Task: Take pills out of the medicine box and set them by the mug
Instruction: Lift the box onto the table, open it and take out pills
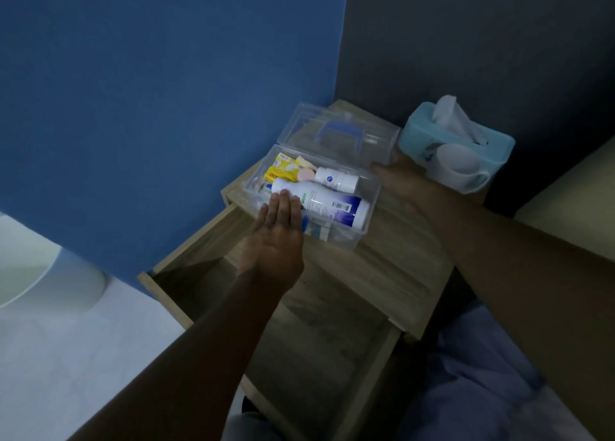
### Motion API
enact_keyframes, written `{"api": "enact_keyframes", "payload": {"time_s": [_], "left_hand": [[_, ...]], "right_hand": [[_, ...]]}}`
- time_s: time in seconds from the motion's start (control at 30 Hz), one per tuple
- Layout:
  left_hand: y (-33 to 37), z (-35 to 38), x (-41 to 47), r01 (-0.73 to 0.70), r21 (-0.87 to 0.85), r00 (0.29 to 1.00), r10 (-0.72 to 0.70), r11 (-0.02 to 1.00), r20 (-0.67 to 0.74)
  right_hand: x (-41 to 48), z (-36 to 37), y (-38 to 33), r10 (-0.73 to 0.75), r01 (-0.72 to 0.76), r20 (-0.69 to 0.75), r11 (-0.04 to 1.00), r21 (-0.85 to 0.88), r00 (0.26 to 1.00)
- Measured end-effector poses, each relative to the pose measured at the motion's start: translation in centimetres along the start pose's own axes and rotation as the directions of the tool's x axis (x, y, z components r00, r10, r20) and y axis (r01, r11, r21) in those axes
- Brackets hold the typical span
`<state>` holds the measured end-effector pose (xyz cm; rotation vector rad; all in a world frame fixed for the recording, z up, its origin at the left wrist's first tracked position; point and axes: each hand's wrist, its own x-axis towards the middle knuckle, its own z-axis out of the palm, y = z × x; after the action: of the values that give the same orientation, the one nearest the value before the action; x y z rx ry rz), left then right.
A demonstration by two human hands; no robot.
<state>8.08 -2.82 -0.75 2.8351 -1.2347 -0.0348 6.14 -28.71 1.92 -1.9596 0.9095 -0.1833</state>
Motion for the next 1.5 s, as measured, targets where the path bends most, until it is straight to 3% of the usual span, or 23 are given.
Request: {"api": "enact_keyframes", "payload": {"time_s": [0.13, 0.2, 0.27, 0.33, 0.43, 0.53, 0.67, 0.97, 1.03, 1.13, 1.37, 1.43, 1.5], "left_hand": [[0.1, -0.2, -0.1, -0.004, 0.013, 1.0, 0.004, 1.0, -0.012], [0.1, -0.2, -0.1, -0.006, 0.01, 1.0, 0.006, 1.0, -0.016], [0.1, -0.3, -0.2, -0.008, 0.009, 1.0, 0.008, 1.0, -0.018], [0.1, -0.4, -0.2, -0.013, 0.009, 1.0, 0.013, 1.0, -0.027], [0.1, -0.3, -0.4, -0.013, 0.004, 0.999, 0.013, 1.0, -0.049], [0.0, -0.2, -0.6, -0.02, 0.009, 0.998, 0.021, 1.0, -0.054], [0.0, -0.1, -0.5, -0.03, 0.006, 0.998, 0.03, 1.0, -0.054], [0.1, -0.1, -0.4, -0.026, -0.002, 0.999, 0.026, 1.0, -0.029], [0.3, -0.1, -0.3, -0.016, -0.007, 1.0, 0.016, 1.0, -0.019], [0.5, 0.0, -0.2, -0.001, -0.006, 1.0, 0.001, 1.0, 0.008], [0.2, -2.0, 0.1, 0.04, -0.074, 0.986, -0.027, 0.996, 0.167], [0.4, -3.4, 0.3, 0.099, -0.202, 0.984, -0.065, 0.974, 0.168], [1.5, -5.3, 0.1, 0.163, -0.485, 0.986, -0.134, 0.859, 0.094]], "right_hand": [[-0.5, 1.3, 1.2, 0.065, -0.066, 0.032, 0.997, 0.043, 0.997], [-0.7, 1.1, 0.8, 0.042, -0.041, 0.019, 0.997, -0.058, 0.999], [-1.2, 0.9, -0.3, -0.134, 0.122, -0.065, 0.978, -0.171, 0.989], [-2.1, 1.0, -1.8, -0.437, 0.392, -0.129, 0.879, -0.271, 0.89], [-2.7, 2.4, -4.3, -0.646, 0.619, 0.049, 0.705, -0.345, 0.762], [-2.6, 4.4, -6.0, -0.576, 0.613, 0.225, 0.682, -0.398, 0.786], [-1.4, 6.6, -7.5, -0.383, 0.482, 0.293, 0.675, -0.558, 0.876], [-1.1, 8.4, -9.0, -0.345, 0.313, 0.103, 0.637, -0.704, 0.933], [-1.5, 8.2, -9.5, -0.357, 0.303, 0.061, 0.678, -0.67, 0.932], [-2.8, 6.2, -10.3, -0.399, 0.386, 0.082, 0.784, -0.486, 0.913], [-8.4, -1.6, -10.6, -0.461, 0.492, 0.173, 0.808, -0.324, 0.871], [-10.3, -2.8, -9.9, -0.469, 0.508, 0.195, 0.817, -0.275, 0.861], [-12.5, -3.7, -8.9, -0.487, 0.528, 0.222, 0.824, -0.204, 0.845]]}}
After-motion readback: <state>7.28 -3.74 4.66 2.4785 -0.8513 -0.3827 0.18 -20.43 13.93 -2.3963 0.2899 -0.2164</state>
